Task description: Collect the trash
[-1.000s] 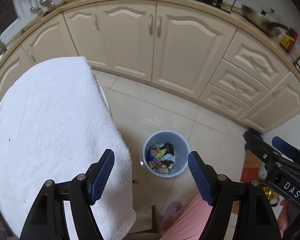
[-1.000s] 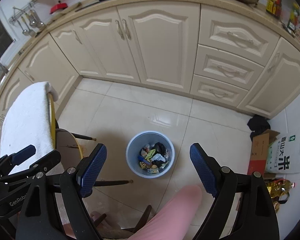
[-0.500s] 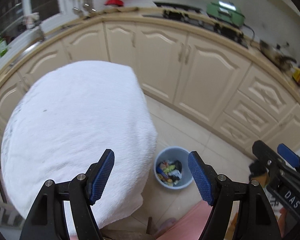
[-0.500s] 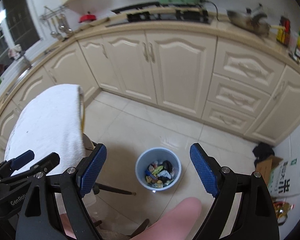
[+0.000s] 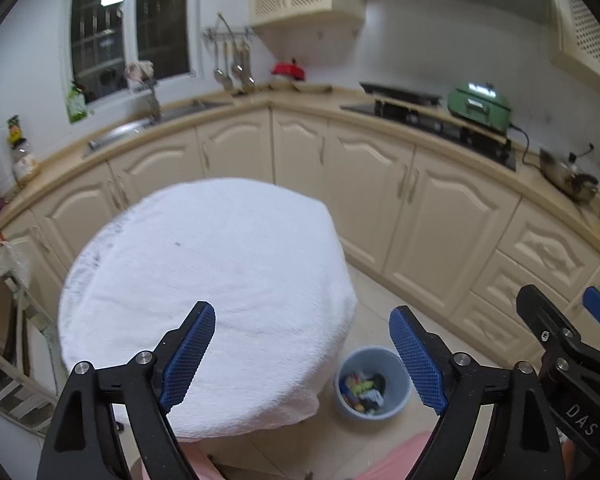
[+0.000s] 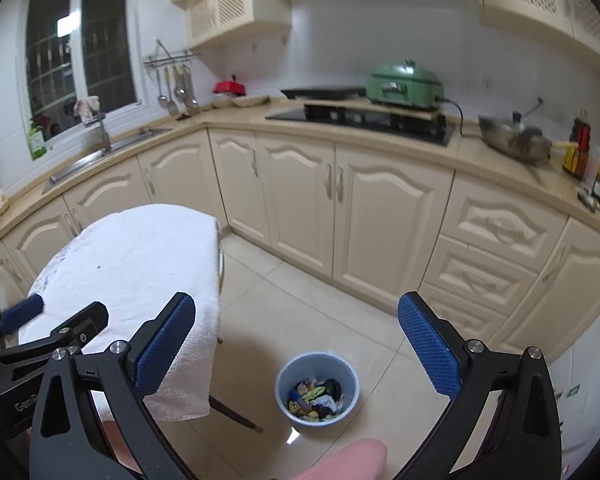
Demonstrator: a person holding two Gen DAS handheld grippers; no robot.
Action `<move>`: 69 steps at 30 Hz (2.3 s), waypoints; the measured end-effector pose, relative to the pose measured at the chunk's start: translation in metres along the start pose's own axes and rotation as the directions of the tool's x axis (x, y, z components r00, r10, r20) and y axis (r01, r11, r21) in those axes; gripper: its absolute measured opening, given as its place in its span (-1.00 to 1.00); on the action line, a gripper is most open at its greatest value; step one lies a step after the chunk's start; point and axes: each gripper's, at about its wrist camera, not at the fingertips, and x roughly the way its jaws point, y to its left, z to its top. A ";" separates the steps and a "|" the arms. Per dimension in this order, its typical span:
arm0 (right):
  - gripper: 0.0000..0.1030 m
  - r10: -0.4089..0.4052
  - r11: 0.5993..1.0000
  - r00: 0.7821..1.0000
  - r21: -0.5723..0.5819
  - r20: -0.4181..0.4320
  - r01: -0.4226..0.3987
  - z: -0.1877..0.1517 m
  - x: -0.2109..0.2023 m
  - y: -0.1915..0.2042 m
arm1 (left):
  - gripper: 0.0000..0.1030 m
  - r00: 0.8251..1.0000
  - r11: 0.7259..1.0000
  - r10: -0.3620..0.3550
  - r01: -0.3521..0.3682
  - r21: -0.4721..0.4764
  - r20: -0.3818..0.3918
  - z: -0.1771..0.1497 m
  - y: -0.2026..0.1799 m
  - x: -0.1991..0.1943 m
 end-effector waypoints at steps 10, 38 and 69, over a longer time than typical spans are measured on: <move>0.99 -0.010 1.000 0.989 -0.028 0.145 0.014 0.010 -0.047 0.012 | 0.94 0.993 0.999 0.036 -0.033 -0.033 0.115 -0.049 0.009 -0.080; 1.00 -0.019 0.996 0.966 -0.080 0.256 0.041 0.010 -0.078 0.033 | 0.97 0.978 0.994 0.055 -0.035 -0.104 0.203 -0.073 0.026 -0.112; 1.00 -0.035 0.996 0.959 -0.066 0.280 0.056 0.011 -0.085 0.032 | 0.97 0.975 0.995 0.044 -0.025 -0.092 0.217 -0.073 0.020 -0.106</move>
